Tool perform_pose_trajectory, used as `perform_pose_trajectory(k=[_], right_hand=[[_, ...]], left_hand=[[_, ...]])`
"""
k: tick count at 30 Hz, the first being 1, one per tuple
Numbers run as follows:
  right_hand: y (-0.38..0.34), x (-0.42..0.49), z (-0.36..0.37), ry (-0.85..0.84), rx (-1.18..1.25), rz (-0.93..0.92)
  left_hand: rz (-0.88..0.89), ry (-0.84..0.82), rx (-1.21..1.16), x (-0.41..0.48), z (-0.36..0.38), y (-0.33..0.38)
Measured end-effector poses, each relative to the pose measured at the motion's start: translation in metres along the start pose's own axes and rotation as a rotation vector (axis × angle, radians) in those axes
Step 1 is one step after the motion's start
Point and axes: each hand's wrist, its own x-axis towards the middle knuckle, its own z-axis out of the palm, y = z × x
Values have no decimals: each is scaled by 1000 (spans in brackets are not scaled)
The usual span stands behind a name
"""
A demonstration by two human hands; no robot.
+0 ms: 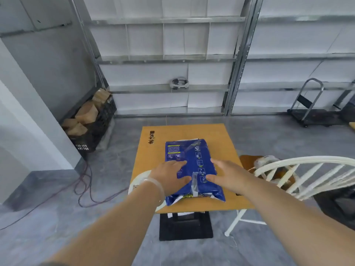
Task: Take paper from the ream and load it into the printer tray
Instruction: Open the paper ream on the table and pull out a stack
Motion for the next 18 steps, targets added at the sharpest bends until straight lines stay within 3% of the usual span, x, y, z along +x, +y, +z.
perform_pose_trajectory(k=[9, 18], right_hand=[[46, 61, 87, -38, 18, 92], [80, 127, 140, 90, -86, 3]], left_hand=[[-29, -136, -38, 62, 104, -55], [-44, 80, 46, 102, 172, -71]])
